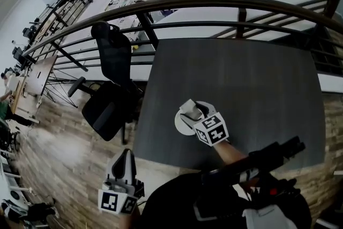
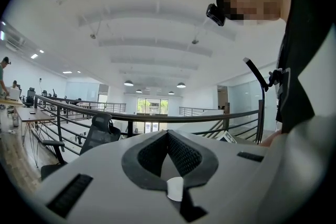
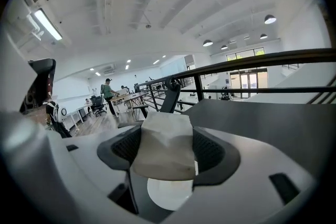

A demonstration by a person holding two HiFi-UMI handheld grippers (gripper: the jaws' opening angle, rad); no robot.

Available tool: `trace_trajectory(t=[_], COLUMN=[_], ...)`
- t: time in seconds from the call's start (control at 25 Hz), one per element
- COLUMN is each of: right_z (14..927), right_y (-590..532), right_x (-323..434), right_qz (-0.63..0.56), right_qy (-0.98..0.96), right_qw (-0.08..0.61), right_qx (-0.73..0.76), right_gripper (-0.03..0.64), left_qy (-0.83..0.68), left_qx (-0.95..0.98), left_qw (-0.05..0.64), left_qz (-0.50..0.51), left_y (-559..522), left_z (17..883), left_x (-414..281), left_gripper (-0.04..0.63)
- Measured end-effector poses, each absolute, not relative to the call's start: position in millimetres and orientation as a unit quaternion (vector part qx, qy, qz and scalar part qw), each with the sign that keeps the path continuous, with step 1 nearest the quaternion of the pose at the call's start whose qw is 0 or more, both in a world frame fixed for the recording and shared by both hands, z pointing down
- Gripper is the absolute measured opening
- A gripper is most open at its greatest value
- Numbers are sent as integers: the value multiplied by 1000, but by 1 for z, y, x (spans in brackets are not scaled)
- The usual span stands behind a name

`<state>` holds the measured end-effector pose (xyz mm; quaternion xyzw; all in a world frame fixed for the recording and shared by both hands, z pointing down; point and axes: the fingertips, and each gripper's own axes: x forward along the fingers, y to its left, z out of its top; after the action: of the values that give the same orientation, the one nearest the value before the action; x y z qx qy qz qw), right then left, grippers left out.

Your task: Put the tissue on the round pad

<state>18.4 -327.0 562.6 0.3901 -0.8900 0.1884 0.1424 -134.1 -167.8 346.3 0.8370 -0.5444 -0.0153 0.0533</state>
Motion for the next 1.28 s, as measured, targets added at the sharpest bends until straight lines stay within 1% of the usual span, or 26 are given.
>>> trace_trajectory(t=[0.08,0.28,0.4,0.52,0.64,0.72,0.88,1.04,1.28], right_z=[580,614,630,645,657,664,677,687,697], right_y=[-327,-327,-329,-328,-325,-325,-325,-320,-317], right_x=[18,17,13,11,9,8,5,5,-2], right_qz=[200,217,222,226,234,235,240,249,259], right_qy=[-886,-882,-880,-879,-876,-876,-874,-868,-868], right_qw=[158,187,201,215,227,233,248,267,273], right_qx=[387,375,368,362,356,352,343,337,325], right_gripper=[314,314,314,314,314,314,314,314,314], left_qy=[-545,-566,-560,-569,-573,-581,-582,-592,-608], left_qx=[837,821,826,820,817,812,811,804,792], left_qw=[53,61,56,51,52,52,55,52,55], left_qz=[-13,41,19,35,19,32,13,20,19], left_y=[-169,-160,-162,-157,-159,-157,-159,-153,-145], left_z=[346,366,352,358,347,352,346,345,344], left_x=[-132,-146,-139,-144,-139,-143,-137,-142,-146], left_gripper=[5,5,5,5,5,5,5,5,5])
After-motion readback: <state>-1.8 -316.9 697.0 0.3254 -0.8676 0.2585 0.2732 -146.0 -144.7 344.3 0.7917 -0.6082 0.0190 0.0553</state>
